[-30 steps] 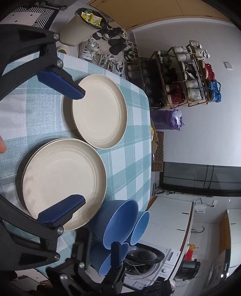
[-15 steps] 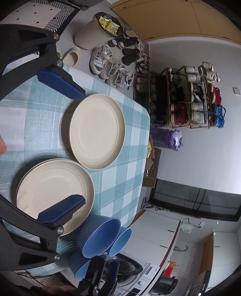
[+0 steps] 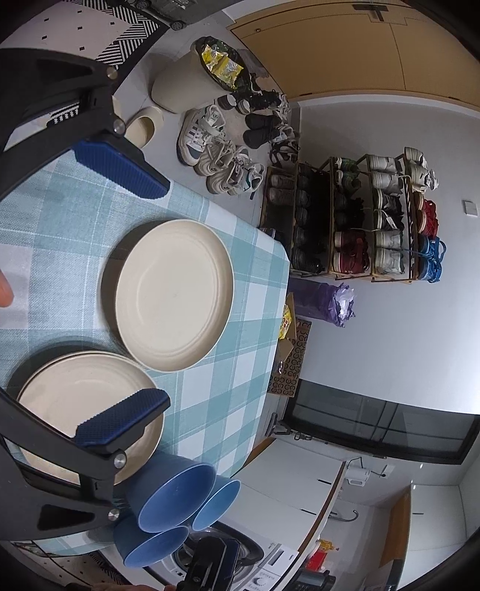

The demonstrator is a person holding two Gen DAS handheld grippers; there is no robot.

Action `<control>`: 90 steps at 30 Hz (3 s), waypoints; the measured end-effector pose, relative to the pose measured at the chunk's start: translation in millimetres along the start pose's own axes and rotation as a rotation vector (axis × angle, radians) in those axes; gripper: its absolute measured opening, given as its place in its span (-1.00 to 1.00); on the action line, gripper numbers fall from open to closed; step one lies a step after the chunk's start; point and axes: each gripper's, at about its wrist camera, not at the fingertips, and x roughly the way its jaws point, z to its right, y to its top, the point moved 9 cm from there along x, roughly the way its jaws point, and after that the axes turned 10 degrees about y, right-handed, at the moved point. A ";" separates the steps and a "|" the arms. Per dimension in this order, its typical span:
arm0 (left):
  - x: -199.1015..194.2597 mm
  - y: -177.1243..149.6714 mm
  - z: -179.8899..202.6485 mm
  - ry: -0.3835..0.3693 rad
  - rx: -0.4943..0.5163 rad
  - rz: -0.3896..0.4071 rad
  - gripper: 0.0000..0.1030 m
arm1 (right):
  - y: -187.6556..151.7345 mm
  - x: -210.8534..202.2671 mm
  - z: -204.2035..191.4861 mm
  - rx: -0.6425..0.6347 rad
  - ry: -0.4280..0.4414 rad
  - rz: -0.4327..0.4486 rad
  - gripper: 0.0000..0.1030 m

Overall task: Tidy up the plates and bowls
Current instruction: 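Withdraw both grippers from the stack and move toward the separate cream plate, then position both grippers at the rim of the separate cream plate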

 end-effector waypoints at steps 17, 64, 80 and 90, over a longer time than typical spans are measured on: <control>41.6 -0.3 -15.4 0.054 -0.038 -0.075 1.00 | 24.3 37.5 18.8 0.043 0.040 -0.027 0.99; 133.3 -23.1 -26.9 0.071 -0.048 -0.254 0.85 | -2.2 215.0 28.8 0.139 0.151 -0.299 0.97; 144.8 -33.7 -33.7 0.061 -0.073 -0.299 0.54 | -25.7 250.8 23.4 0.152 0.190 -0.401 0.60; 148.5 -38.2 -34.4 0.050 -0.074 -0.323 0.26 | -31.4 262.6 18.8 0.162 0.228 -0.425 0.37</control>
